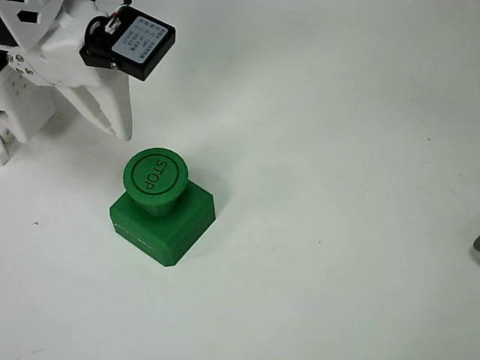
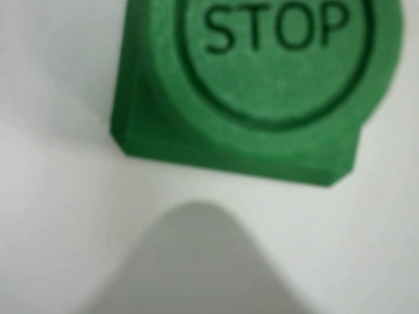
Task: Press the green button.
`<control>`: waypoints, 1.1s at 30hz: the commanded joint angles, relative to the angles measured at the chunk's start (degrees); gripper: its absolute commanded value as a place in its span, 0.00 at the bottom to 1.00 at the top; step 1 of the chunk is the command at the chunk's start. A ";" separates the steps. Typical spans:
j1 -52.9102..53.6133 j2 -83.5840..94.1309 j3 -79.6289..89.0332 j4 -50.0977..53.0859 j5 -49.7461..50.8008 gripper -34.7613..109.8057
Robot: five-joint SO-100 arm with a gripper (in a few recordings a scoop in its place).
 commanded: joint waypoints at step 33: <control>4.13 -22.85 -15.64 -2.81 -6.06 0.24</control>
